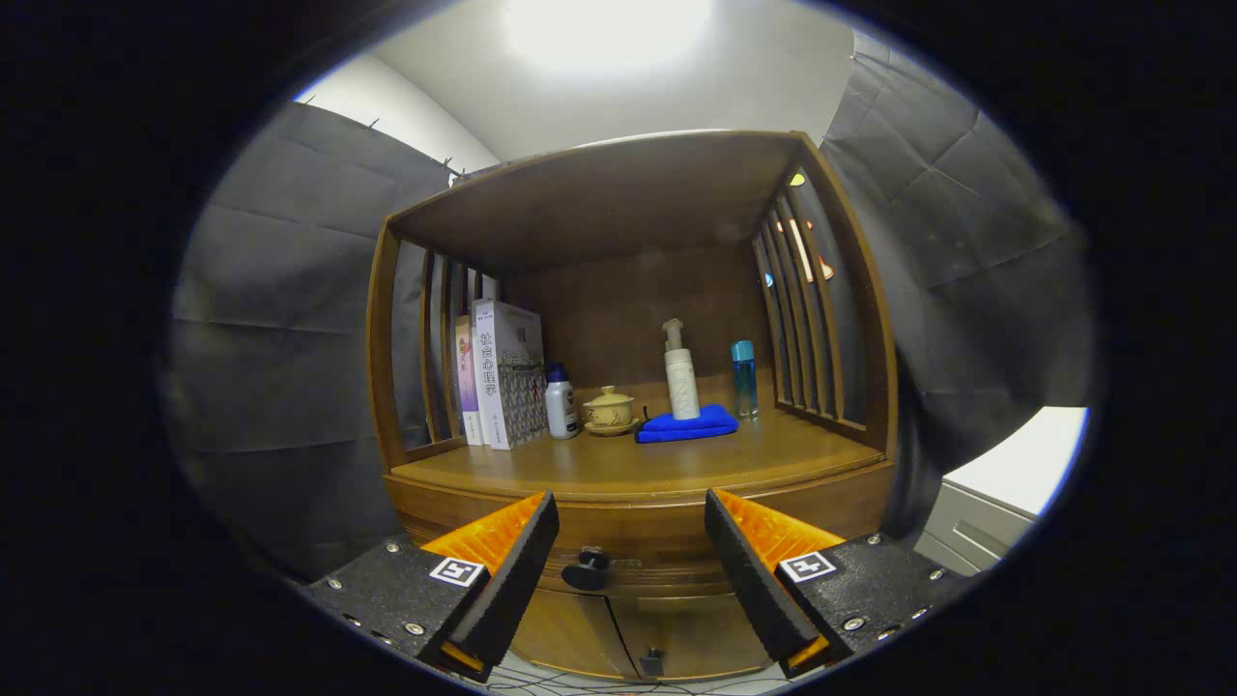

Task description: Pull open the drawer, take out the items inside it, and place them on the countertop above the cabinet.

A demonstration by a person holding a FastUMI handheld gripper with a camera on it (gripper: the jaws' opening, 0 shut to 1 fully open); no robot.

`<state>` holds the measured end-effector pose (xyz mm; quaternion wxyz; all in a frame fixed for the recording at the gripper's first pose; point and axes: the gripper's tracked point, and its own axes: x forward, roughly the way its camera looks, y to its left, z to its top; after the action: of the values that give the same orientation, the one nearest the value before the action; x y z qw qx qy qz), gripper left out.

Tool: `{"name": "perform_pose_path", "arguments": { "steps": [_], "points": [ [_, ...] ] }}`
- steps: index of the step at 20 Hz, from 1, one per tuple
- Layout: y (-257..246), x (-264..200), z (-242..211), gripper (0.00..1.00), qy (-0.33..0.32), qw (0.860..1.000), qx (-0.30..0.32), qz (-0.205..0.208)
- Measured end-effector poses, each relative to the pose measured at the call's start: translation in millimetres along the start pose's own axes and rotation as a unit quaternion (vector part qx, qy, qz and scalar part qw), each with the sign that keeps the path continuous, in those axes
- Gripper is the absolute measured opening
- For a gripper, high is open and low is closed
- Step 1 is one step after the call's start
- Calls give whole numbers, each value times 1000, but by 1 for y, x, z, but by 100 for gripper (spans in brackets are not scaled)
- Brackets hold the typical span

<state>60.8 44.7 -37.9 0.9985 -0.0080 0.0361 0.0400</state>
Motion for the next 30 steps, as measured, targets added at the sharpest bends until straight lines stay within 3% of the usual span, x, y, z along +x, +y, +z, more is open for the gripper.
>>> {"name": "perform_pose_path", "arguments": {
  "steps": [12, 16, 20, 23, 27, 30],
  "points": [
    [21, 58, -89, 95, 81, 996, -29, 0],
    [23, 65, -111, 89, 105, 994, -13, -9],
    [30, 71, -115, 76, 101, 995, -10, 0],
    [34, 71, -119, 45, 111, 994, 1, 0],
    [33, 71, -119, 33, 121, 992, 9, -11],
    [36, 63, -119, 33, 127, 992, 21, -14]
  ]
}}
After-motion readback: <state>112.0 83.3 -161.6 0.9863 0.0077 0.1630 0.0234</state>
